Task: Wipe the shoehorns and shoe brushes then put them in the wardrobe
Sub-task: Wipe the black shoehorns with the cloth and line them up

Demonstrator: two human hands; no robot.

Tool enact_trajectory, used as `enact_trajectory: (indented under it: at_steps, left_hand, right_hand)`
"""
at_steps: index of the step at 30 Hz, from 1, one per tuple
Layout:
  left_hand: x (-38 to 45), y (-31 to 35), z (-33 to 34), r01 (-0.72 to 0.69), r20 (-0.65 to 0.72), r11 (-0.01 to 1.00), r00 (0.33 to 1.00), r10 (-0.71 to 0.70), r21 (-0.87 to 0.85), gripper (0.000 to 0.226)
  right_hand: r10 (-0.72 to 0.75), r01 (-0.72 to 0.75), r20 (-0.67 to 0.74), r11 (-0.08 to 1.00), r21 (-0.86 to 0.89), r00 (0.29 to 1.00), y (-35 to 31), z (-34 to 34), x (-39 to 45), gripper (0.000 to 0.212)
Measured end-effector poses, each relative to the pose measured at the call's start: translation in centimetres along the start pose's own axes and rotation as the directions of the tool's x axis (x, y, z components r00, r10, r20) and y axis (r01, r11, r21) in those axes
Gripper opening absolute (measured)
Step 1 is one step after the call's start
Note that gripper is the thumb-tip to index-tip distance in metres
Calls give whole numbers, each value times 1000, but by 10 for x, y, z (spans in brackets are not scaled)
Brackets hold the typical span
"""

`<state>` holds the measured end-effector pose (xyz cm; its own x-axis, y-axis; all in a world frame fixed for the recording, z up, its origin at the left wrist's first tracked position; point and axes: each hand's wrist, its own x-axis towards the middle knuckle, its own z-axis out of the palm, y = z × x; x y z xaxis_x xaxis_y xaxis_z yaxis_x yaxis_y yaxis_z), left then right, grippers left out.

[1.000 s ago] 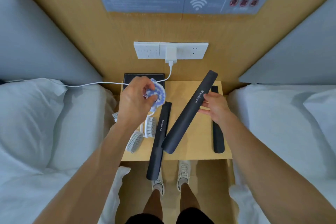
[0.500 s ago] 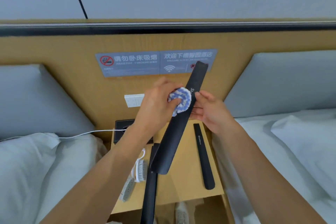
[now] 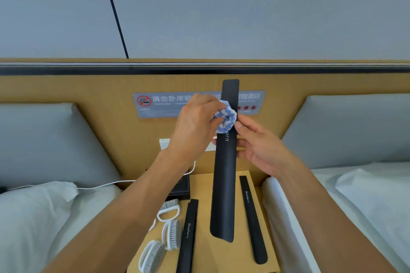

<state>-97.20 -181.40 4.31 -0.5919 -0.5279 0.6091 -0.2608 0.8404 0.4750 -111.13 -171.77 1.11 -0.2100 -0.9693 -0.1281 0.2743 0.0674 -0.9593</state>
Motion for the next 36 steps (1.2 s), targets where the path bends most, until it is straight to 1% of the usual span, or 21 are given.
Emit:
enact_trajectory:
  at_steps: [3,7,10,13,15,18,22,25,27,29,32,36]
  left_hand:
    - [9,2,-7,-3,-3,999,1000,3,43,16]
    - [40,7,-27,5,-62,997,998,0,73,17]
    - [63,11,-40,26,-84,993,996,-17,116,22]
    - [75,17,-44,11,-103,993,995,1,114,26]
    - [73,20,-41,-2,-101,994,995,13,108,27]
    - [61,25,-30,-49,-52,991,997,56,127,23]
    - [44,26,-18,-147,21,981,989,146,128,23]
    - [32,16,-11,-179,88,975,982,169,131,15]
    - [24,10,-6,-187,120,976,977,174,112,13]
    - [18,7,-2,-200,132,973,974,185,111,12]
    - [11,4,2,-219,143,966,970,199,140,11]
    - [2,-1,6,-179,146,969,977,155,172,13]
  right_hand:
    - [4,-4,34,1000,2,999,-1,4,-1,31]
    - [27,-27,95,1000,-7,995,-3,7,-1,32]
    - [19,-23,135,999,23,991,-4,9,1,35]
    - [-15,7,145,998,58,989,-9,10,5,35]
    - [-36,28,119,998,64,992,-13,9,7,32]
    - [-46,43,72,998,43,996,-23,5,12,30]
    - [-54,56,35,997,-60,998,-35,-3,13,33]
    - [7,-7,77,1000,-1,997,-38,-10,13,43]
    - [22,-28,98,998,58,995,-40,-11,13,41]
    - [22,-29,62,993,111,998,-40,-10,14,37]
    - [17,-12,-45,994,111,999,-36,-7,18,31]
    - [-24,50,-186,989,139,982,-31,-6,23,21]
